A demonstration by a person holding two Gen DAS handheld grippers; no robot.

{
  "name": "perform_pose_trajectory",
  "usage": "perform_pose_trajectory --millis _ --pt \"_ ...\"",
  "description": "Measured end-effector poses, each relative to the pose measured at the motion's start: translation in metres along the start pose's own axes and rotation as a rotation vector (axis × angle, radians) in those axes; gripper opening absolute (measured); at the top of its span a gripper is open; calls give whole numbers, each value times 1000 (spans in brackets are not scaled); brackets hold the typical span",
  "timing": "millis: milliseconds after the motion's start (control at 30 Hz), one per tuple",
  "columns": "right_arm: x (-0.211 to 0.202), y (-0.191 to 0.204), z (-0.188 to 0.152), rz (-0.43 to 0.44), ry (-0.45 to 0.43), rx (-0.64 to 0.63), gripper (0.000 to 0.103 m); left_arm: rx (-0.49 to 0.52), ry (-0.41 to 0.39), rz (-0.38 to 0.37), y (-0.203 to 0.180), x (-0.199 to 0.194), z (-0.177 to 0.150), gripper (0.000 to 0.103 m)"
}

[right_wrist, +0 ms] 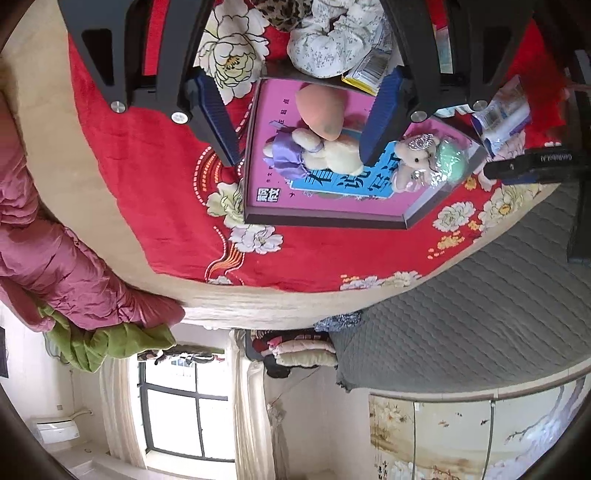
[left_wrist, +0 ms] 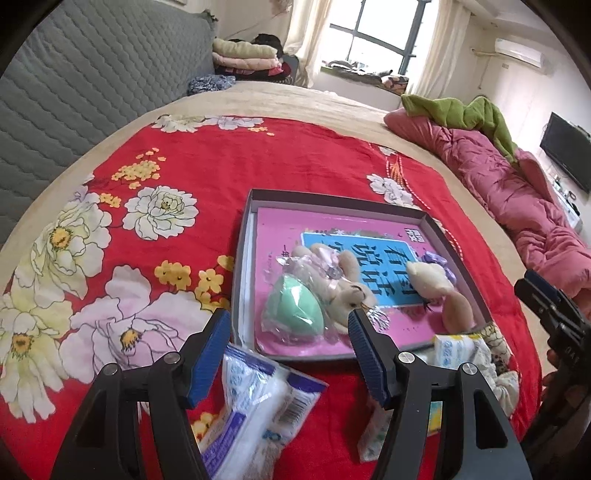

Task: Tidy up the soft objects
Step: 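Withdraw both tools from the box toward the remaining items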

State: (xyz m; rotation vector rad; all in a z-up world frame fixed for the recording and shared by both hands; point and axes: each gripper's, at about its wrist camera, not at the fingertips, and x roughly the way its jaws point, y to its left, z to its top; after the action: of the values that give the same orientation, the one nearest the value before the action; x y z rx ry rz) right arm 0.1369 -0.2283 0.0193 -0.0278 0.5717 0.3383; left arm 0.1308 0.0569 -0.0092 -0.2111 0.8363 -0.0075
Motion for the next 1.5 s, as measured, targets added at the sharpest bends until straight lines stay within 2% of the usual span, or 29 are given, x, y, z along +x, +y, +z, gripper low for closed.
perform_pose_trajectory --millis 333,400,467,900,1333,1500 --pt "-33 0 0 2 -49 39 70 0 -30 2 -17 -32 -18 69" --pt "-39 1 -3 1 -49 45 71 0 -34 8 -21 -38 -22 72" --pt "-44 3 -6 1 -44 49 71 -1 -34 10 -24 -43 -25 75" --pt "-71 15 -20 -1 -34 53 72 42 -32 8 -54 -73 -49 75" --pt "-92 7 -29 -9 -14 133 72 52 -13 -8 -64 -91 -64 75" --pt "-94 6 -34 -4 19 166 72 58 -5 -19 -68 -92 -68 75"
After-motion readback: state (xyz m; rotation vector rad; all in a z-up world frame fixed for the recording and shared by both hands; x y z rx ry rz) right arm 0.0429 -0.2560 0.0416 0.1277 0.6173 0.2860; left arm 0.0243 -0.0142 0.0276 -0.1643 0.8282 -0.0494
